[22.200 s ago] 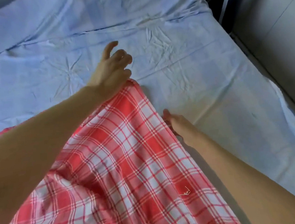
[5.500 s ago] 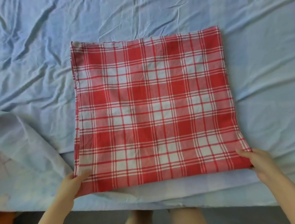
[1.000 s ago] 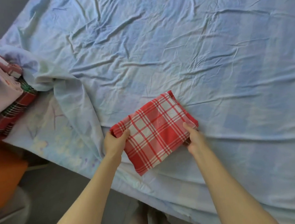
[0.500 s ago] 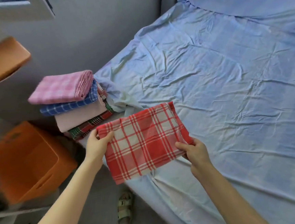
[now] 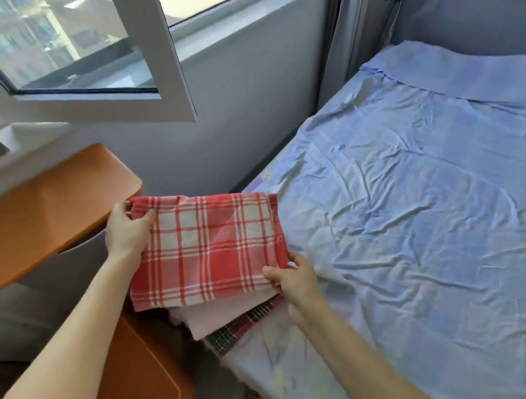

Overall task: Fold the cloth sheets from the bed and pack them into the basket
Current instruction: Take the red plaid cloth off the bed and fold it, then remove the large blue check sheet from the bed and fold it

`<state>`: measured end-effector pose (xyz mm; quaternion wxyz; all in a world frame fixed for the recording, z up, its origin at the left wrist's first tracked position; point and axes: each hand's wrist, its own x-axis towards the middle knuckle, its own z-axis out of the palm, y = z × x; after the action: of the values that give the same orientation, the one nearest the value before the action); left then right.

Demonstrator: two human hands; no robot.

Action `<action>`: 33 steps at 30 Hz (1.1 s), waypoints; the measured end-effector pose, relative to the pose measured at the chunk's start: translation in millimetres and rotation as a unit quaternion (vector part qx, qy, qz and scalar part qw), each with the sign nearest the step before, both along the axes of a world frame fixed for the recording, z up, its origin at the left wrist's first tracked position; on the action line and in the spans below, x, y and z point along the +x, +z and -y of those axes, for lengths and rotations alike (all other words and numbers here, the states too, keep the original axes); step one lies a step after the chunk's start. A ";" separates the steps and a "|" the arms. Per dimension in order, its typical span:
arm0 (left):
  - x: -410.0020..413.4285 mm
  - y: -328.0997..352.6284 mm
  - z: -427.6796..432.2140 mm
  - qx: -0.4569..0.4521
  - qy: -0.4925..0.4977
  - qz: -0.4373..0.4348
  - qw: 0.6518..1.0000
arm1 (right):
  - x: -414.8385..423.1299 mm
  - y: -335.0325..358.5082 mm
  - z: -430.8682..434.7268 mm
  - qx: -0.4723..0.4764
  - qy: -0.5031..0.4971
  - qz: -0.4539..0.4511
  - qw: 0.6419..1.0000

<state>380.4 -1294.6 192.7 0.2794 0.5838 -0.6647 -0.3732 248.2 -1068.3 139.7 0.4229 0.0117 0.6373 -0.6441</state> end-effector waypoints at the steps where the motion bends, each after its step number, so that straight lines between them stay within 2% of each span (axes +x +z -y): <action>1: -4.0 -0.7 18.9 -0.017 -0.004 0.039 0.999 | 3.2 -3.2 19.7 0.008 -0.007 0.008 1.000; 3: -14.7 -12.8 53.0 -0.066 -0.004 0.182 0.981 | 7.8 -19.4 56.5 0.036 -0.009 0.043 0.998; 5: -28.9 -30.5 64.8 -0.111 -0.033 0.310 0.944 | 9.9 -38.6 75.5 0.092 0.003 0.064 0.994; 6: -36.2 -41.5 64.4 -0.126 -0.066 0.325 0.935 | 9.8 -47.1 78.8 0.120 0.025 0.062 0.991; 9: -64.4 -79.6 63.6 -0.142 -0.172 0.298 0.928 | 0.2 -61.8 82.6 0.167 0.097 0.055 0.980; 14: -115.0 -113.5 73.5 -0.115 -0.233 0.274 0.926 | -52.6 -53.8 62.4 0.172 0.274 0.037 0.946; 16: -145.1 -124.1 85.5 -0.093 -0.251 0.284 0.921 | -83.5 -60.6 56.5 0.195 0.237 0.027 0.951; 18: -175.4 -137.6 95.0 -0.070 -0.269 0.294 0.915 | -115.8 -69.8 50.0 0.211 0.148 0.023 0.966; 22: -232.9 -165.1 105.7 0.016 -0.289 0.302 0.908 | -171.5 -80.8 31.8 0.256 0.057 -0.008 0.965; 25: -265.2 -186.0 116.3 0.091 -0.287 0.325 0.896 | -197.0 -95.3 24.7 0.278 0.043 -0.014 0.959; 33: -299.4 -276.3 147.9 0.227 -0.254 0.440 0.831 | -236.3 -165.7 44.3 0.288 0.047 0.002 0.956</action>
<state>81.0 -1442.5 -83.6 -0.2872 0.5440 -0.7389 -0.2749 11.9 -1112.7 -26.0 0.4326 0.1044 0.7949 -0.4125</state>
